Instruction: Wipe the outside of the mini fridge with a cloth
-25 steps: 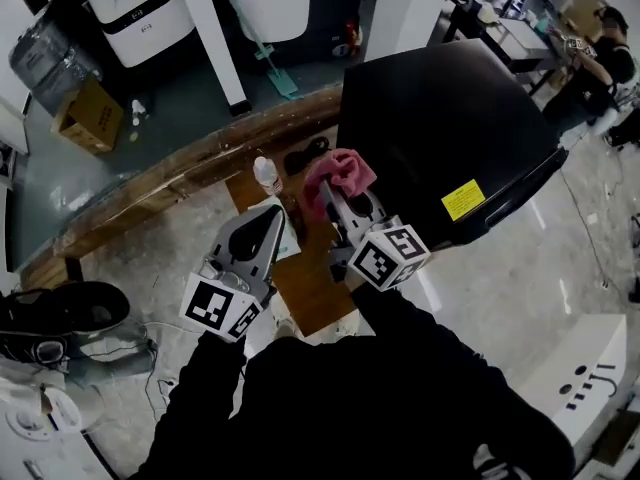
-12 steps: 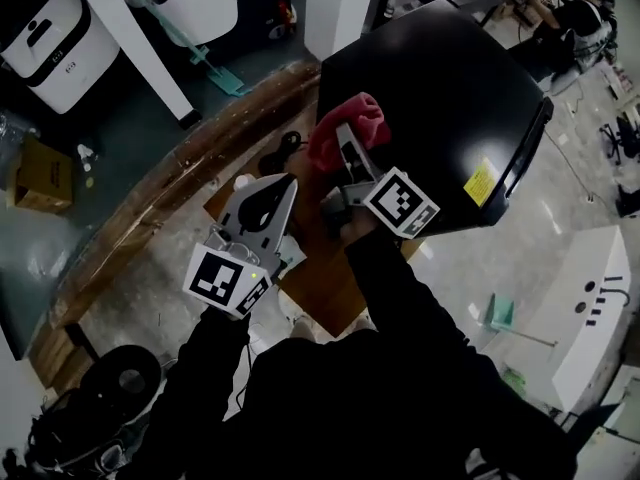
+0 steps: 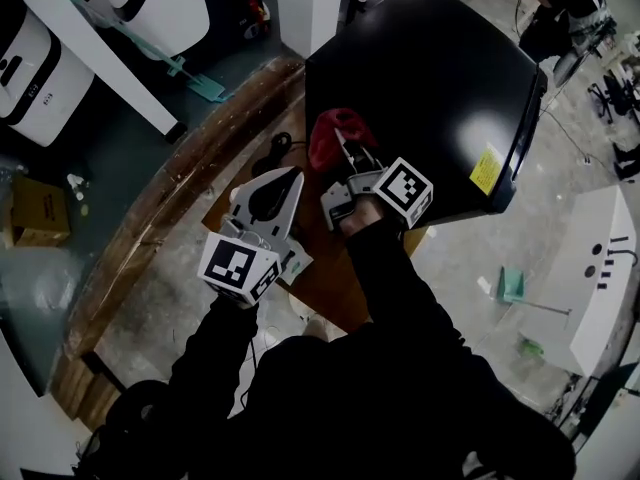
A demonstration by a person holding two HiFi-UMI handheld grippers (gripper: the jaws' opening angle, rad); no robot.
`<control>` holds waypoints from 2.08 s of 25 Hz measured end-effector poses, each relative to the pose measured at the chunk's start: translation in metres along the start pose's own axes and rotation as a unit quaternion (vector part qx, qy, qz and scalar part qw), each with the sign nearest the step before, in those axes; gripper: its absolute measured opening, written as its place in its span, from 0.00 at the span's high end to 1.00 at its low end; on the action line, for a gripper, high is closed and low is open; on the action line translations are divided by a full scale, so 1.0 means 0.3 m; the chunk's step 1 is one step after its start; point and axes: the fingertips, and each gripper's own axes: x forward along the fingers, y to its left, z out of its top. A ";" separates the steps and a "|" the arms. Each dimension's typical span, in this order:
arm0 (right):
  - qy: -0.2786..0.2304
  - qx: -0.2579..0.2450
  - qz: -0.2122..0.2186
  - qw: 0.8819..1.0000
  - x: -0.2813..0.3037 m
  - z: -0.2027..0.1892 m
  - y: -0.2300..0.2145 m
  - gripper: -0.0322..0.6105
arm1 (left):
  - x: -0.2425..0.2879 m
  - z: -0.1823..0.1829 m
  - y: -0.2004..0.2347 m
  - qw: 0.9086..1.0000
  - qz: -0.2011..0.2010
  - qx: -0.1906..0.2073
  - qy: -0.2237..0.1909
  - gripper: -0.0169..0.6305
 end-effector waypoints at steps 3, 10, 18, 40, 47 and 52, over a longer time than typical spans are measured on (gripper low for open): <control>0.001 0.006 -0.002 1.000 0.008 -0.015 -0.054 0.85 | 0.039 -0.056 0.017 1.000 -0.004 0.000 0.013 0.96; -0.004 0.048 -0.028 0.998 0.008 -0.062 -0.229 0.85 | 0.122 -0.256 0.052 0.998 0.001 -0.009 0.060 0.96; 0.003 0.091 -0.093 0.991 -0.019 -0.134 -0.531 0.85 | 0.191 -0.499 0.089 0.992 0.000 -0.017 0.126 0.96; 0.004 0.143 -0.236 0.961 -0.059 -0.276 -1.089 0.86 | 0.177 -0.815 0.106 0.978 0.025 -0.030 0.204 0.96; 0.084 0.032 -0.178 0.980 -0.103 -0.327 -0.863 0.86 | 0.134 -0.728 0.084 0.983 0.029 -0.038 0.175 0.96; 0.108 -0.053 -0.097 0.988 -0.250 -0.304 -0.497 0.86 | 0.087 -0.567 -0.022 0.990 0.001 -0.042 0.133 0.96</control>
